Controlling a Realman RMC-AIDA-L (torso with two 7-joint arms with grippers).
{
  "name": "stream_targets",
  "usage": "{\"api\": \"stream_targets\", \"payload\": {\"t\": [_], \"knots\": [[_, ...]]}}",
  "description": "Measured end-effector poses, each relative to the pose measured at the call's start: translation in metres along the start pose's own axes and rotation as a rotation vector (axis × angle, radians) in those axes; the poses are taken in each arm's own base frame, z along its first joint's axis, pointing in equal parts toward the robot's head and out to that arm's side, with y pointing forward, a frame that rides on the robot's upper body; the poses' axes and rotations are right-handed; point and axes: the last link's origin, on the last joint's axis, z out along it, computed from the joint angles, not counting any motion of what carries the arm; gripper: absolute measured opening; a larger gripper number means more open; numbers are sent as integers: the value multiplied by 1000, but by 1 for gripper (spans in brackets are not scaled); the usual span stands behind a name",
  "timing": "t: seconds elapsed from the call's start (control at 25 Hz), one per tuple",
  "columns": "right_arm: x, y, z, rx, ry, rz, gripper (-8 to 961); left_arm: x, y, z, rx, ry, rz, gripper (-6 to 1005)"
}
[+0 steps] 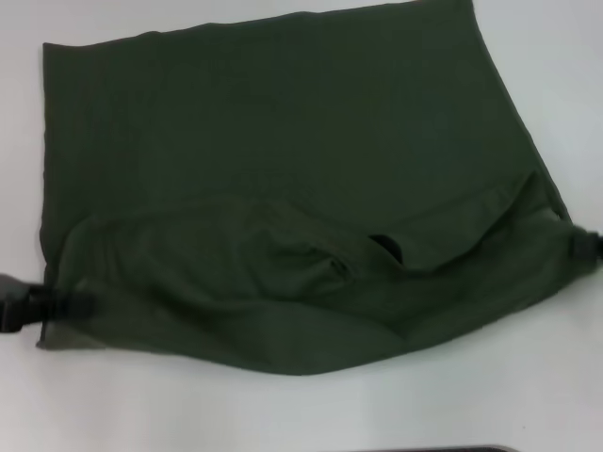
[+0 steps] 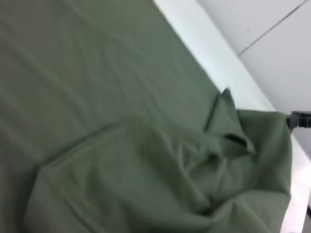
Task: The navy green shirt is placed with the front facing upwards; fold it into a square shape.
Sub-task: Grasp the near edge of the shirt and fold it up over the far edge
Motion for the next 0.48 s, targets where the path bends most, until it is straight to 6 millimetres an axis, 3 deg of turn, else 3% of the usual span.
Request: {"api": "stream_targets", "payload": {"t": [0.16,0.48], "knots": [[-18,7,7,-47,0,-29,35,6,4,-10,-18,55,15,29],[-43,12,-5,-68,-48,-60,35,16,11,-37,-33,165,69,29]]}}
